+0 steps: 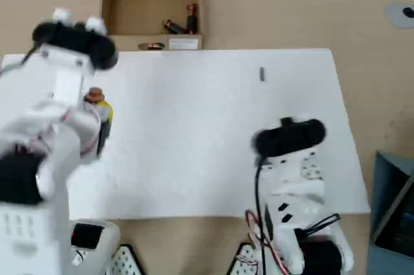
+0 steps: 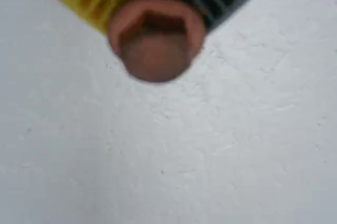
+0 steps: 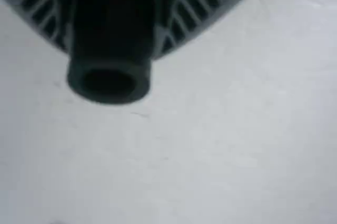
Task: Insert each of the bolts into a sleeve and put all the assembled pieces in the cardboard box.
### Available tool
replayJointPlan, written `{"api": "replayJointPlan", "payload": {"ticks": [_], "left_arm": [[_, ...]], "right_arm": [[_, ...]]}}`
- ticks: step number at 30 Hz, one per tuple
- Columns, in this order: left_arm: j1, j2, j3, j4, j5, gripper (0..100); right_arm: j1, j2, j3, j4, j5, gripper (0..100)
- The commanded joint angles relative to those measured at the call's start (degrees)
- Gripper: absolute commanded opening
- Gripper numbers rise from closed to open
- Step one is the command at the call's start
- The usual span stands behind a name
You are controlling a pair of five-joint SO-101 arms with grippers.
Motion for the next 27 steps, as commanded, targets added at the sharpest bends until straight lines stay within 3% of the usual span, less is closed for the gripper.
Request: {"api": "replayJointPlan", "payload": {"ticks": [1, 10, 20, 27], "left_arm": [[0.7, -12.3, 11.5, -7.5, 4.3, 0], [0.7, -33.3, 32.1, -18.5, 16.6, 0], [1.3, -51.9, 45.5, -19.2, 27.0, 0], [1.2, -51.9, 47.5, -20.0, 39.4, 0]], "right_arm": [[-4.0, -0.7, -2.7, -0.3, 0.2, 0.9], [-11.2, -0.7, 0.5, -3.6, -1.8, 0.9], [-22.8, -0.7, 5.9, -10.6, -1.4, 0.9], [-29.8, -0.7, 9.2, -16.4, -1.4, 0.9]]}}
